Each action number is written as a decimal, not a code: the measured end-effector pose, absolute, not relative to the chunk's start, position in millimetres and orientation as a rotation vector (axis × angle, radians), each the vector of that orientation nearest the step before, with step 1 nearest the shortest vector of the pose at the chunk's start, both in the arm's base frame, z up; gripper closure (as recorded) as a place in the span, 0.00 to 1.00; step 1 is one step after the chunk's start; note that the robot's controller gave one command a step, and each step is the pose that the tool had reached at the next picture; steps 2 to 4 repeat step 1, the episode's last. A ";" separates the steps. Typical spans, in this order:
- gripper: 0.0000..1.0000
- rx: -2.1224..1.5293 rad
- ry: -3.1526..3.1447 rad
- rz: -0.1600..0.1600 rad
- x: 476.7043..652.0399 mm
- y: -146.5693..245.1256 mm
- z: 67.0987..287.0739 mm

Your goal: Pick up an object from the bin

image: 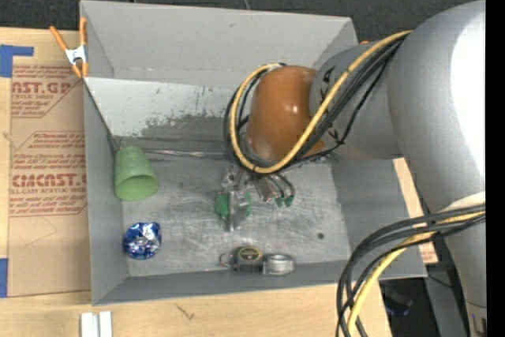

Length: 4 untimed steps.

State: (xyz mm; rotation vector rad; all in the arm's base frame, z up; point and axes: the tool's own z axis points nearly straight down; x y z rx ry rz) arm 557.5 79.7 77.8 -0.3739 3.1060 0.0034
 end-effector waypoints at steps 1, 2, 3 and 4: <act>1.00 -0.521 3.086 0.000 567.6 86.8 222.5; 1.00 -0.521 3.086 0.000 567.6 86.8 222.5; 1.00 -0.521 3.086 0.000 567.6 86.8 222.5; 1.00 -0.521 3.086 0.000 567.6 86.8 222.5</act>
Offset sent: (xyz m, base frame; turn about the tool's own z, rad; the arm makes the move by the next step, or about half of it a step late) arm 0.0077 0.0057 0.1400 -0.0944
